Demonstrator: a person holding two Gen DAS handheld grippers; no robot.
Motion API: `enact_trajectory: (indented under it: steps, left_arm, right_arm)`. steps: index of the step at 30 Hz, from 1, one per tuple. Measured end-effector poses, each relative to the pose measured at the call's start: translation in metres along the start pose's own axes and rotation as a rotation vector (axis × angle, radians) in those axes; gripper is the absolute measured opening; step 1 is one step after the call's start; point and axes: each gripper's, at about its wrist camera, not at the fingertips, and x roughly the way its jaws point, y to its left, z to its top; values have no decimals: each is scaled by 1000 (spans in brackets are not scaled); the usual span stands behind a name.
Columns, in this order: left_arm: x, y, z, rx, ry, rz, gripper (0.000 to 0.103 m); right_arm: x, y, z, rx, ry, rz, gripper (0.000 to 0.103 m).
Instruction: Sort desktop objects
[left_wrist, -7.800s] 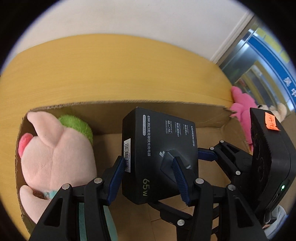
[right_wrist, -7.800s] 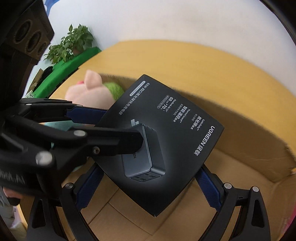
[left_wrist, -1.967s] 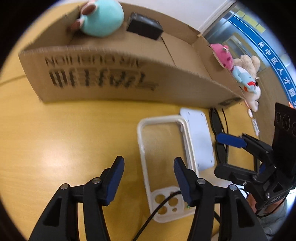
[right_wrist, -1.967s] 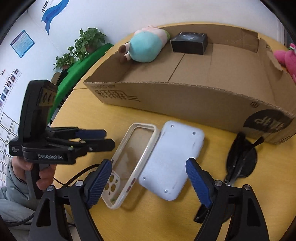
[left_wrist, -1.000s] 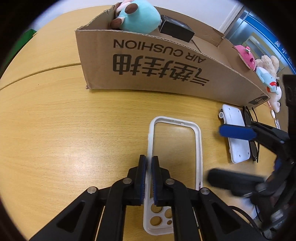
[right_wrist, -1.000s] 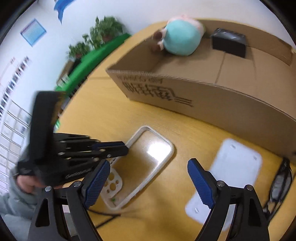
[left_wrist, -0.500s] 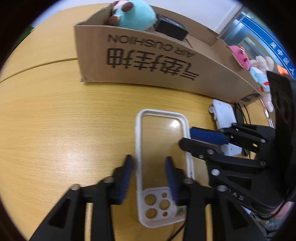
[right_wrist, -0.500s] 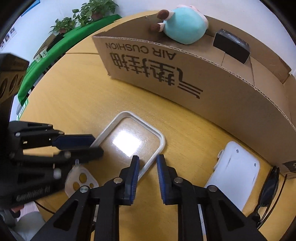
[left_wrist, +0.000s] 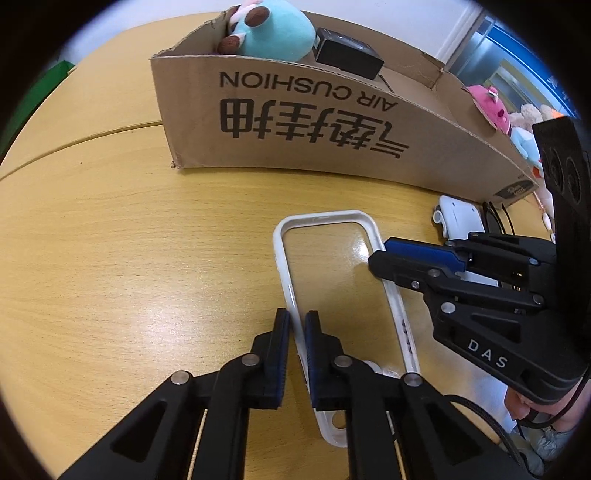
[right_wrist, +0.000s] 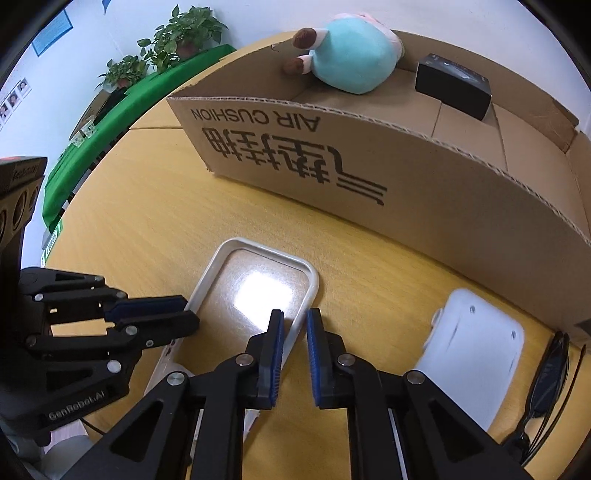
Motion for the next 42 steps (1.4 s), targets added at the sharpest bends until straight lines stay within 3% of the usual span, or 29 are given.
enact_trajectory:
  steps: [8,15,23,28,36,42]
  left_arm:
    - [-4,8,1,-35,-28,-2,6]
    - [-42,-6,21,1,-144,-27,6]
    - [-110,-51,80,158,-358,-53,6]
    - [-132,-85,122,241,-454,-72,6]
    - [-138,-124,200,276,-487,-151,5]
    - [-135,-141,247,275,-508,-163,5]
  right_arm:
    - [14,8,6,41,-18,58,10]
    - [-29,1,16,61,-144,79,9]
    - [-115,-21,48,60,-367,19,9]
    - [-165,-45,76,37,-478,-61,9]
    - [-216,-93,116,52,-561,-157,10]
    - [-239,-118,152,35,-597,-209,10]
